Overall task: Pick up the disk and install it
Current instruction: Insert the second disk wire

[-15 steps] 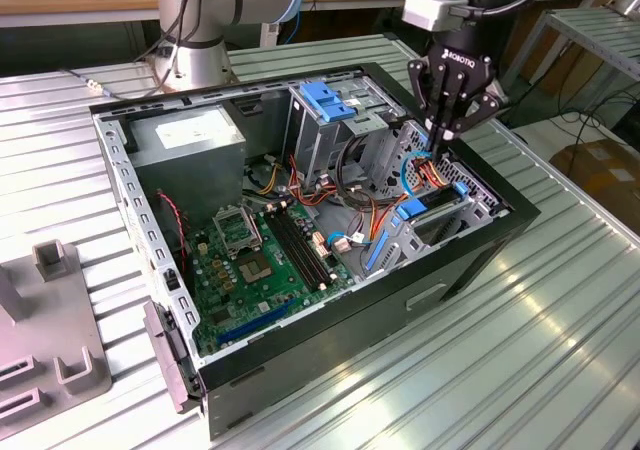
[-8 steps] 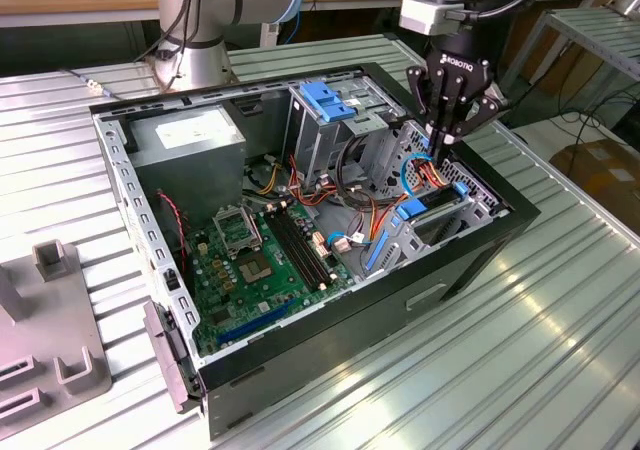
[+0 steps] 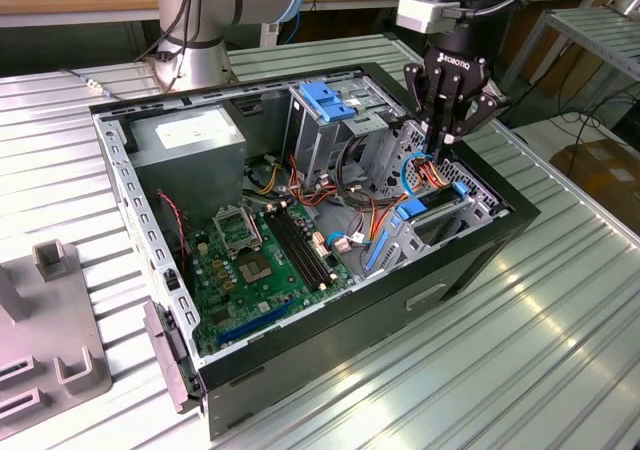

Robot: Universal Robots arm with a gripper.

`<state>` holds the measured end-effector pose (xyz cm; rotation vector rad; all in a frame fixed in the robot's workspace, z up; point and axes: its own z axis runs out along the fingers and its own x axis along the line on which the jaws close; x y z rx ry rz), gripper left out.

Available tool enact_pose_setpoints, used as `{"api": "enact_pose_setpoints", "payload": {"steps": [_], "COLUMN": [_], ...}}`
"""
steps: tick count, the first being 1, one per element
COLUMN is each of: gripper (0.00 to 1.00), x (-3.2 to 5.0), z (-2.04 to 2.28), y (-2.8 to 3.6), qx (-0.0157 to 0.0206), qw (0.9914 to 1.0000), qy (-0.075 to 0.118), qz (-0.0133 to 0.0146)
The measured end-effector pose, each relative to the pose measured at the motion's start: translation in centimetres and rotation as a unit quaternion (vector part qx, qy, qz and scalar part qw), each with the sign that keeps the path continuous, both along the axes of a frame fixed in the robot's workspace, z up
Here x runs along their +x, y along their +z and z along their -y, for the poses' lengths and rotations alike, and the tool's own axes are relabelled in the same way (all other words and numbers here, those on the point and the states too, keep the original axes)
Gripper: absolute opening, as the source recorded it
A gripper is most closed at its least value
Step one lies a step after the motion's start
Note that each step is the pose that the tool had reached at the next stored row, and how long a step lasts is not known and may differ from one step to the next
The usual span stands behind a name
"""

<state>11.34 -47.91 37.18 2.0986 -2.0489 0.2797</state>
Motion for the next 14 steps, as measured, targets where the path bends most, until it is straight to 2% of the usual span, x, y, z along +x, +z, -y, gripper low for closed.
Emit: {"api": "enact_pose_setpoints", "payload": {"steps": [2,3,8,10,11,12,13,14], "gripper": [0.24,0.17,0.16,0.16,0.16,0.16,0.16,0.16], "x": [0.03,0.04,0.06,0.05,0.03,0.0,-0.07,-0.13], "z": [-0.01,-0.01,0.14,0.59,0.91,1.34,1.89,2.47], "y": [-0.05,-0.08,-0.14,-0.19,-0.22,-0.29,-0.33,-0.39], "qx": [0.0,0.0,0.0,0.0002,0.0016,0.0102,0.0249,0.0289], "qw": [1.0,1.0,1.0,1.0,1.0,0.99995,0.99969,0.99958], "qy": [0.0,0.0,0.0,0.0,0.0,0.0,0.0,0.0], "qz": [0.0,0.0,0.0,0.0,0.0,0.0,0.0,0.0]}}
